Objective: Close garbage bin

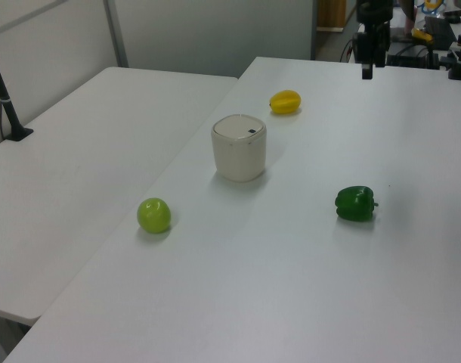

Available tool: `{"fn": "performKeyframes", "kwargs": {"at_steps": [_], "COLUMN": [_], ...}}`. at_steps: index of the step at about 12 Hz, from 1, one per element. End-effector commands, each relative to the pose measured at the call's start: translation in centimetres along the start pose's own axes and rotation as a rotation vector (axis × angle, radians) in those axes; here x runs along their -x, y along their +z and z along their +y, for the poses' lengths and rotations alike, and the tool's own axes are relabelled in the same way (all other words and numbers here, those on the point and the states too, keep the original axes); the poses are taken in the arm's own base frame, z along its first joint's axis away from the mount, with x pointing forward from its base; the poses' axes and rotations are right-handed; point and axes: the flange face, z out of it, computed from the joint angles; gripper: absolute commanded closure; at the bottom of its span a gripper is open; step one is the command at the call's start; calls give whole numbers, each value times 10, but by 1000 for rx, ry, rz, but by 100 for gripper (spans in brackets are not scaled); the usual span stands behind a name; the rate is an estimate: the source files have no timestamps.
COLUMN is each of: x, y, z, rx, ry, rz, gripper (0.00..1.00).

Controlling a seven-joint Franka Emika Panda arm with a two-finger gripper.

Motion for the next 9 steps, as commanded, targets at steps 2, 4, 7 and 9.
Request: {"fn": "performKeyframes", "kwargs": {"at_steps": [2, 4, 7, 9], "x": [10, 8, 9, 9], "y": [-2, -4, -6, -6], "z": [3, 6, 8, 8], "rx": [5, 44, 41, 41], "ry": [176, 88, 91, 101], "rz": [44, 52, 55, 55], "gripper": [0, 0, 0, 0]}}
